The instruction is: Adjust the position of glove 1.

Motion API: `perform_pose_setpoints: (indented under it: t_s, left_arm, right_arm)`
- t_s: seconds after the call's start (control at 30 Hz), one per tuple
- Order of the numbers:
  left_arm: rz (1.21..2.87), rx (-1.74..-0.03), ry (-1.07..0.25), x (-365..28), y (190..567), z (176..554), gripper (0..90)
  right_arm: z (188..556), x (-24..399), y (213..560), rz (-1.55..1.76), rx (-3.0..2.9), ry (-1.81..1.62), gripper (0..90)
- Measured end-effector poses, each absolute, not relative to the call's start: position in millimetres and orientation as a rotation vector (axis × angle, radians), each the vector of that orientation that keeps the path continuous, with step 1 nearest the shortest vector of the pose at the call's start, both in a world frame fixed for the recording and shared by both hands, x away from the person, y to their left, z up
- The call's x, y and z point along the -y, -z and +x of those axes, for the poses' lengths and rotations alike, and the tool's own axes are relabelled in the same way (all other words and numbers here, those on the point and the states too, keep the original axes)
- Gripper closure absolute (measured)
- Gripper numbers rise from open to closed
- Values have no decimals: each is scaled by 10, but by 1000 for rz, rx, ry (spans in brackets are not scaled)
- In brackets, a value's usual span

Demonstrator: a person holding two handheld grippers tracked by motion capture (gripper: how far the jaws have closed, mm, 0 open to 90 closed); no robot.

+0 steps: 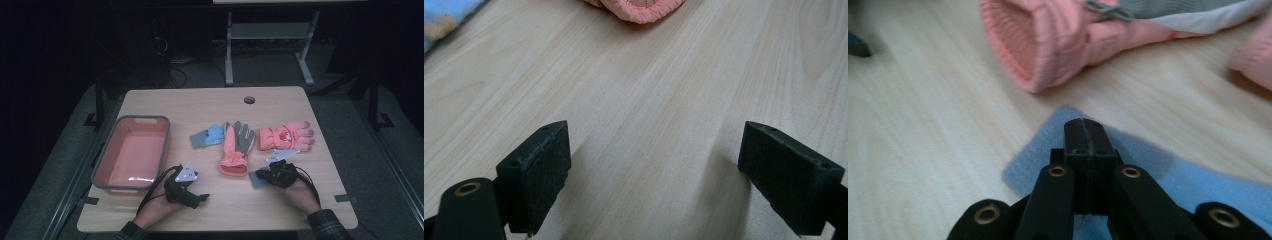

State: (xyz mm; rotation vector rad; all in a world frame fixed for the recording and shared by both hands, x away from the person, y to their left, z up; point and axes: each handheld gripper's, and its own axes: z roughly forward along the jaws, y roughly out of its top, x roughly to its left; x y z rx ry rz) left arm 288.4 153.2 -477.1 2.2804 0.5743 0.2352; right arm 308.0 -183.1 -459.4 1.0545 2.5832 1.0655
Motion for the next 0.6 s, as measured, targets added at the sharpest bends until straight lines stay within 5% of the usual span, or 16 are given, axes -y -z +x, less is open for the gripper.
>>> perform_pose_setpoints:
  t_s: [0.6]
  left_arm:
    - [2276,-577,-232,-1531,4772,2883,127]
  right_arm:
    - [2857,1402,4581,847,-2717,-1100,899]
